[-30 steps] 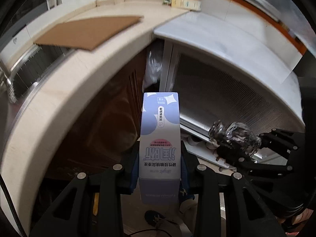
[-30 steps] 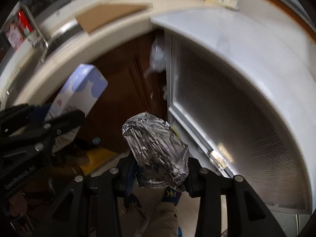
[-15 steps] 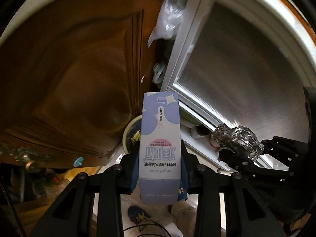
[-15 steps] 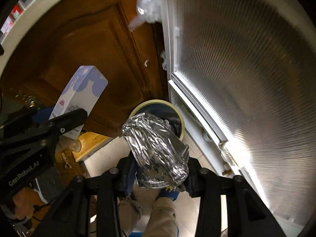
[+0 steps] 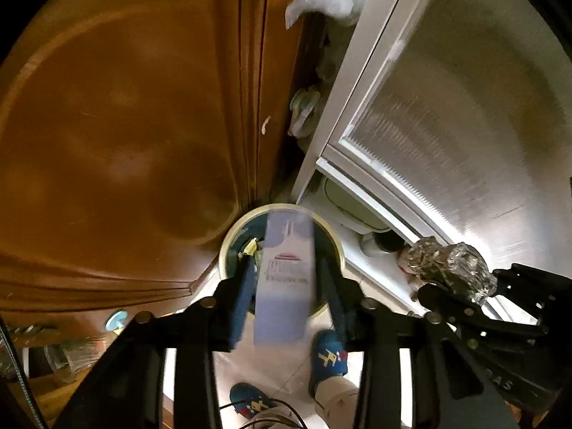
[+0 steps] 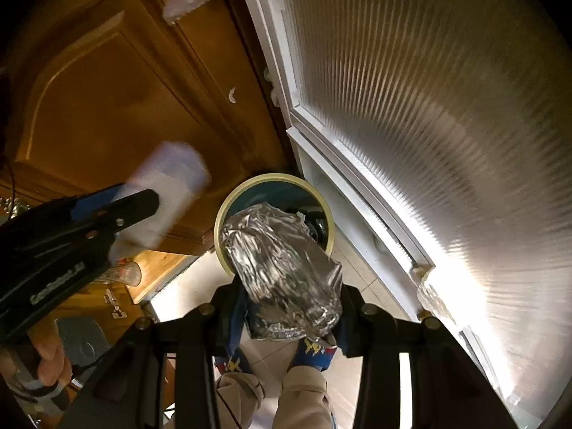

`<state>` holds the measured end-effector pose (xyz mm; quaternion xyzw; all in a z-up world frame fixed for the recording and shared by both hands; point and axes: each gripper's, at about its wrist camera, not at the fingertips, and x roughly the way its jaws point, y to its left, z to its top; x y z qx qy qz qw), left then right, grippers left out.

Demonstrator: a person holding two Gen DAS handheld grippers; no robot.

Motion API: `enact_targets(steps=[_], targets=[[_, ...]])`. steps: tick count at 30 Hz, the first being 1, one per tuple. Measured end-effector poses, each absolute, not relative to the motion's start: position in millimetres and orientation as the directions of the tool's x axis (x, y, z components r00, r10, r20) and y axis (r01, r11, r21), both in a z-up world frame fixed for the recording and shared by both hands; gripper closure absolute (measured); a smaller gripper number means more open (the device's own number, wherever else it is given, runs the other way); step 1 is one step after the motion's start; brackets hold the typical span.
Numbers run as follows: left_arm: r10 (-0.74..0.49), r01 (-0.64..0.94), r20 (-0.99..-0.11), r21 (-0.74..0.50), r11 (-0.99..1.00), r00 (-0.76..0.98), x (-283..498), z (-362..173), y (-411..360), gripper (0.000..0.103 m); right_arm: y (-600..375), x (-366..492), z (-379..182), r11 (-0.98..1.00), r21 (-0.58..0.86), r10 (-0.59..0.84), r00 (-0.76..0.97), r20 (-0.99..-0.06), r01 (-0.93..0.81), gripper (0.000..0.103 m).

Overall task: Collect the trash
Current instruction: 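Open the left tool while the right tool opens, dropping both items into the bin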

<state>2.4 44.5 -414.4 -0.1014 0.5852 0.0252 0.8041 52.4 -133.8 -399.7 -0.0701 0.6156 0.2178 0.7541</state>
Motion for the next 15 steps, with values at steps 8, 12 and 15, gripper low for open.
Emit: enact_targets(steps=[8, 12, 15], targets=[[-0.101, -0.196, -0.959, -0.157, 0.968, 0.266, 14.3, -437.3, 51.9, 0.046, -130.9, 71.1, -420.3, 0.888, 0.182, 0.254, 0.122, -0.959, -0.421, 0.063], [-0.074, -0.213, -0.960, -0.134, 0.968, 0.269, 4.4, -437.3, 53.8, 0.046, -126.8, 75.4, -425.6, 0.879, 0.198, 0.263, 0.094, -0.960, -0.434, 0.063], [-0.038, -0.237, -0.965, -0.102, 0.966, 0.260, -8.6, -437.6, 58.5, 0.046, -117.6, 77.7, -430.9, 0.867, 0.211, 0.272, 0.074, -0.960, -0.452, 0.063]])
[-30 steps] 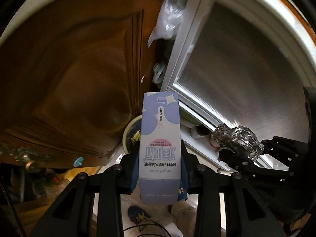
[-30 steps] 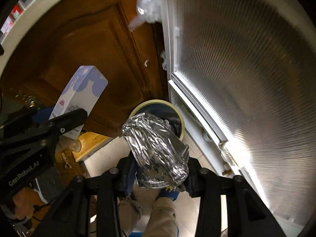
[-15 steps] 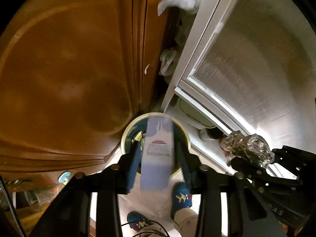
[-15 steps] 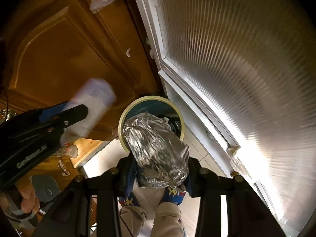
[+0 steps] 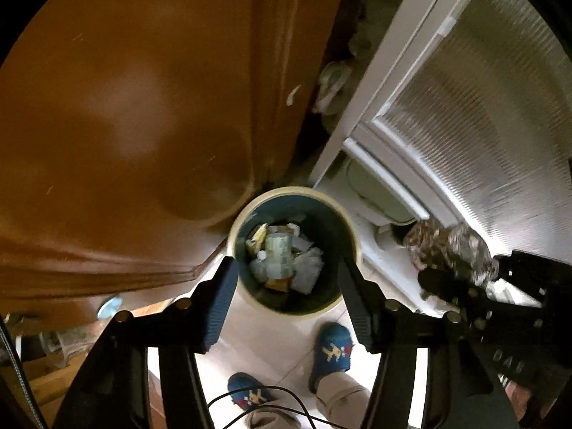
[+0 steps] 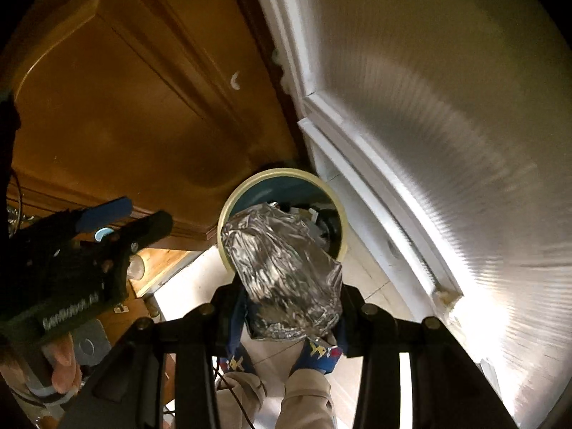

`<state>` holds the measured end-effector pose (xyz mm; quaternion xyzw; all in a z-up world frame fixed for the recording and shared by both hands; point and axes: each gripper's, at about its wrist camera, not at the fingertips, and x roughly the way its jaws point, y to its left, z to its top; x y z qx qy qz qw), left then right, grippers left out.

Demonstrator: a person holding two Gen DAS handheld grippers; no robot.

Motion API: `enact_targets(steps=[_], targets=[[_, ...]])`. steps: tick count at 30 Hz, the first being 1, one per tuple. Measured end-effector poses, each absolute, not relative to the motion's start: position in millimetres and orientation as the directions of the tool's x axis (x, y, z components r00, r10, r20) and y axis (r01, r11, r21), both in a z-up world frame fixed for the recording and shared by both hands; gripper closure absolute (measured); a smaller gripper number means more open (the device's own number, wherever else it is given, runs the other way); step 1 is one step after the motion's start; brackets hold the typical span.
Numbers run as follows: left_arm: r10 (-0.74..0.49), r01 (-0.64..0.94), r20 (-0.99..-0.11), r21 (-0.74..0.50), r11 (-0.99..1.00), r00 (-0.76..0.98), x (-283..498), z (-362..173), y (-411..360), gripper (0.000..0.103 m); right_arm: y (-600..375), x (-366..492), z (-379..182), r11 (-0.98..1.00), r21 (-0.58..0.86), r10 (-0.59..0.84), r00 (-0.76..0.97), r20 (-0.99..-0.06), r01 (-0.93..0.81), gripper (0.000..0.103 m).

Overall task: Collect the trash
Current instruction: 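Open the left tool while the right tool opens, dropping both items into the bin, then raise both tools back up to the counter corner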

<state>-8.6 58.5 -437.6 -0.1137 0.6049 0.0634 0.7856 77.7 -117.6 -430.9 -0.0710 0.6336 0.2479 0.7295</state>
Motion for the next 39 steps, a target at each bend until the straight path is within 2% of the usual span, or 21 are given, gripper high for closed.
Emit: enact_targets(steps=[10, 11, 14, 15, 26, 39], targets=[[0.014, -0.334, -0.965, -0.077, 0.939, 0.264, -45.3, -432.1, 85.2, 0.046, -83.8, 79.8, -440.5, 0.846, 0.259, 0.302, 0.019, -0.953, -0.466, 0.061], [0.016, -0.339, -0.964, -0.077, 0.938, 0.265, -45.8, -432.5, 87.5, 0.046, -81.2, 79.9, -440.5, 0.845, 0.263, 0.306, 0.018, -0.952, -0.467, 0.059], [0.029, -0.353, -0.961, -0.074, 0.933, 0.276, -51.4, -427.7, 91.7, 0.046, -74.0, 78.1, -437.5, 0.840, 0.260, 0.310, 0.027, -0.950, -0.476, 0.042], [0.033, -0.356, -0.960, -0.072, 0.932, 0.279, -52.8, -425.9, 92.3, 0.046, -72.3, 77.8, -436.8, 0.839, 0.258, 0.311, 0.031, -0.950, -0.479, 0.041], [0.051, -0.362, -0.943, -0.075, 0.929, 0.328, -72.4, -379.1, 92.9, 0.046, -64.5, 67.7, -419.4, 0.836, 0.238, 0.308, 0.064, -0.949, -0.494, 0.041], [0.037, -0.225, -0.890, -0.075, 0.972, 0.454, -87.8, -256.9, 74.1, 0.046, -78.6, 33.8, -320.1, 0.852, 0.216, 0.303, 0.113, -0.946, -0.477, 0.041]])
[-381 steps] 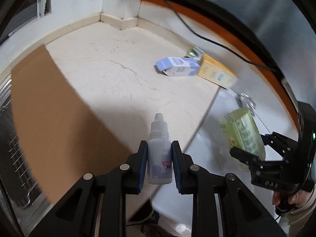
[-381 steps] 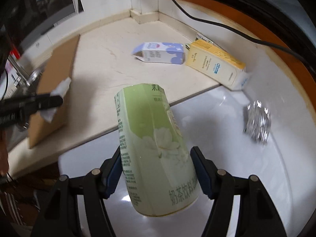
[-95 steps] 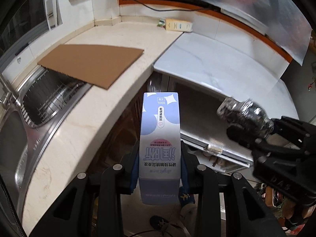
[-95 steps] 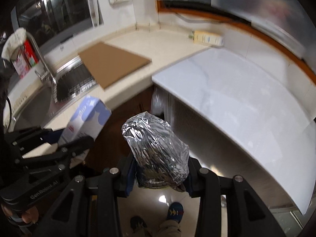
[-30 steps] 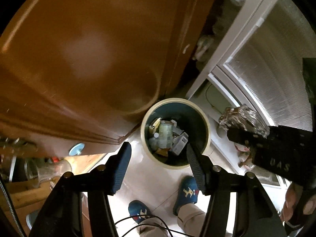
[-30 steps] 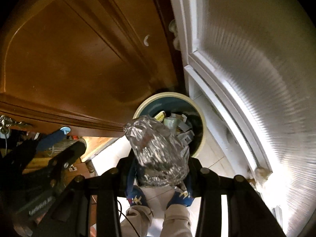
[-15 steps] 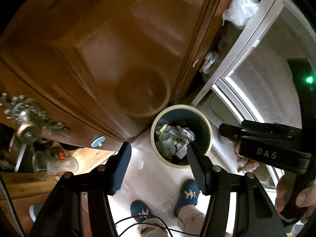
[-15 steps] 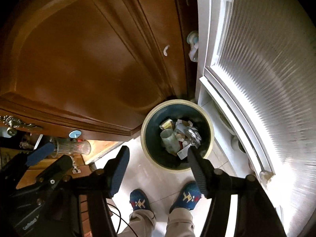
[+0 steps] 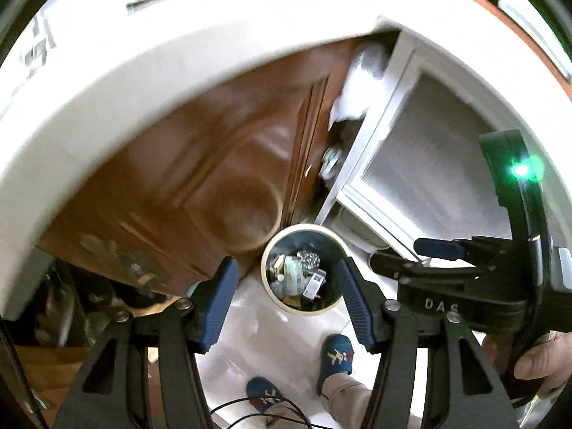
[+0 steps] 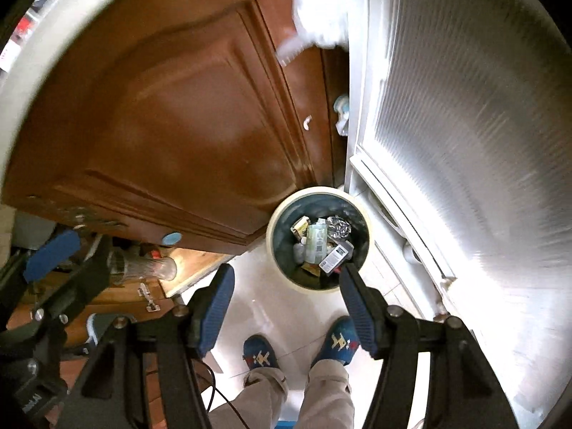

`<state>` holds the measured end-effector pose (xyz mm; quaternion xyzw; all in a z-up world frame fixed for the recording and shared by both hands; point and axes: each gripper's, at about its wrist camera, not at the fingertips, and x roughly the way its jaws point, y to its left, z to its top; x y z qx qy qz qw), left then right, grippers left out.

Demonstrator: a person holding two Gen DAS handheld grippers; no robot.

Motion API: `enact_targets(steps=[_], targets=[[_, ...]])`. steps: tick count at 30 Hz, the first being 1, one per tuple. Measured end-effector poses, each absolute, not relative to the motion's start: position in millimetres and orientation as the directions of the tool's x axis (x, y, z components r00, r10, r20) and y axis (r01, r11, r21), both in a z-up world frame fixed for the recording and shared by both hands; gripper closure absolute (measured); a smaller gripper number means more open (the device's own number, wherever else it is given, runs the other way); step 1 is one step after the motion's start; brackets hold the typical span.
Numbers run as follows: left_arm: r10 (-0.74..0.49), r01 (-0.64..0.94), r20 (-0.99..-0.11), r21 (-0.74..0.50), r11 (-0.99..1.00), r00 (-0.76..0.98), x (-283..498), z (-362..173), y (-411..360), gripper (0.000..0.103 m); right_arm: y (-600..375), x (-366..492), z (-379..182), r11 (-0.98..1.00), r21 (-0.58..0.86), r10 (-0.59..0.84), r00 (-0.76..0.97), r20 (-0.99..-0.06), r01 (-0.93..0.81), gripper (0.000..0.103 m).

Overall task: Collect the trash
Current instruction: 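Raise both tools back up to the counter corner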

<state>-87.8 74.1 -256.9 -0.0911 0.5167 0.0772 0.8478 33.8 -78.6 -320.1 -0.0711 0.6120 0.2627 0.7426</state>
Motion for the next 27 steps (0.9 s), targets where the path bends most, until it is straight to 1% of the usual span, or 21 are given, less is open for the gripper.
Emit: enact_targets(steps=[6, 13, 18, 24, 27], targets=[[0.025, -0.156, -0.850, -0.068, 0.985, 0.526, -100.1, -199.1, 79.7, 0.046, -77.6, 13.7, -264.7, 0.852, 0.211, 0.321, 0.159, -0.934, -0.480, 0.041], [0.021, -0.097, -0.785, -0.050, 0.994, 0.619, -113.2, -133.2, 86.9, 0.046, -80.3, -3.1, -201.0, 0.860, 0.188, 0.339, 0.256, -0.905, -0.475, 0.041], [0.025, -0.065, -0.737, -0.025, 0.998, 0.676, -121.0, -89.9, 84.5, 0.041, -83.7, -15.8, -150.0, 0.868, 0.165, 0.355, 0.353, -0.866, -0.468, 0.041], [0.021, -0.028, -0.679, 0.001, 1.000, 0.734, -130.4, -46.1, 82.6, 0.040, -90.8, -28.5, -95.6, 0.883, 0.148, 0.369, 0.465, -0.805, -0.446, 0.041], [0.018, -0.013, -0.646, 0.014, 1.000, 0.763, -135.6, -23.8, 80.8, 0.037, -94.7, -34.9, -72.0, 0.892, 0.132, 0.366, 0.520, -0.772, -0.432, 0.041]])
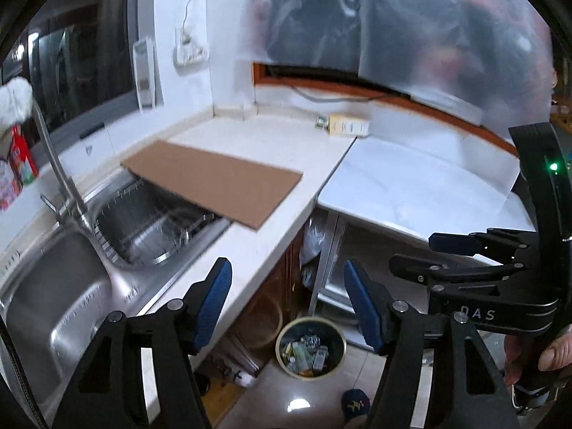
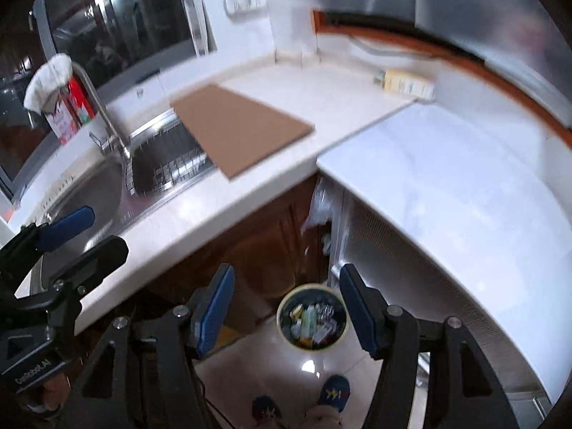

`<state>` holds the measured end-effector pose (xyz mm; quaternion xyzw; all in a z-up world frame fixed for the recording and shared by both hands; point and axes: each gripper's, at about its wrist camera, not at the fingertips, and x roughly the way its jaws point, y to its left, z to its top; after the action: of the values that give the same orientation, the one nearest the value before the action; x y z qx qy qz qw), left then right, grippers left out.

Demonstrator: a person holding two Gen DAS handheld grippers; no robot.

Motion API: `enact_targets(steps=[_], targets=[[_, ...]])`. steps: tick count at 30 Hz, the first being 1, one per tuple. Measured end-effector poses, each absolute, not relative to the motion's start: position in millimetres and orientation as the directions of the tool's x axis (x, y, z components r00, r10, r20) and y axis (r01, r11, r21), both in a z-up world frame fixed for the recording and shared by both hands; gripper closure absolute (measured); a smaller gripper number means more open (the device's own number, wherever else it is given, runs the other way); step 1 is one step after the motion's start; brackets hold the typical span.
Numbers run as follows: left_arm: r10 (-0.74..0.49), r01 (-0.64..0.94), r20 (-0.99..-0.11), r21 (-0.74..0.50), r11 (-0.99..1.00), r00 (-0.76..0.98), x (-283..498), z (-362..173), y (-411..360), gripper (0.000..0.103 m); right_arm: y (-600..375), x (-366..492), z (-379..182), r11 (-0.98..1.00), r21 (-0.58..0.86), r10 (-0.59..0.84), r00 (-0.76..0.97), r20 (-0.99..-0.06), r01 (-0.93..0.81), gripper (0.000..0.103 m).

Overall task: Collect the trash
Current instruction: 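Raise both tools back up to the counter corner, then grasp the yellow toothpaste box with the right tool and lift it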

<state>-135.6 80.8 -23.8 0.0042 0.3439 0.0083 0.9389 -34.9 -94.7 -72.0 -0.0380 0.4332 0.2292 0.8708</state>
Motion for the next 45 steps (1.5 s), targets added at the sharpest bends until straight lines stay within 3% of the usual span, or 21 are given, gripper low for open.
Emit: enact_targets(steps=[13, 23, 30, 36, 45], targets=[[-0.021, 0.022, -0.532, -0.003, 1.000, 0.846, -116.4, 33.1, 86.7, 0.029, -113.4, -41.4, -7.1, 0.934, 0.070, 0.305, 0.678, -0.668, -0.350, 0.041], [-0.002, 0.021, -0.500, 0.031, 0.999, 0.866, -43.8, 50.6, 75.2, 0.025, -139.1, 20.1, 15.8, 0.938, 0.053, 0.301, 0.730, -0.614, -0.342, 0.042], [0.032, 0.018, -0.541, 0.087, 0.996, 0.841, 61.2, 39.3, 43.4, 0.025, -150.8, 117.1, 2.0, 0.915, -0.040, 0.296, 0.737, -0.607, -0.400, 0.042], [0.039, 0.026, -0.619, 0.096, 0.995, 0.785, 165.9, 16.2, 20.2, 0.025, -150.7, 220.9, -23.6, 0.873, -0.139, 0.273, 0.705, -0.654, -0.467, 0.042], [0.123, -0.117, -0.711, 0.058, 0.991, 0.693, 302.0, -21.2, 30.8, 0.025, -137.5, 351.6, -73.4, 0.802, -0.195, 0.269, 0.634, -0.725, -0.564, 0.042]])
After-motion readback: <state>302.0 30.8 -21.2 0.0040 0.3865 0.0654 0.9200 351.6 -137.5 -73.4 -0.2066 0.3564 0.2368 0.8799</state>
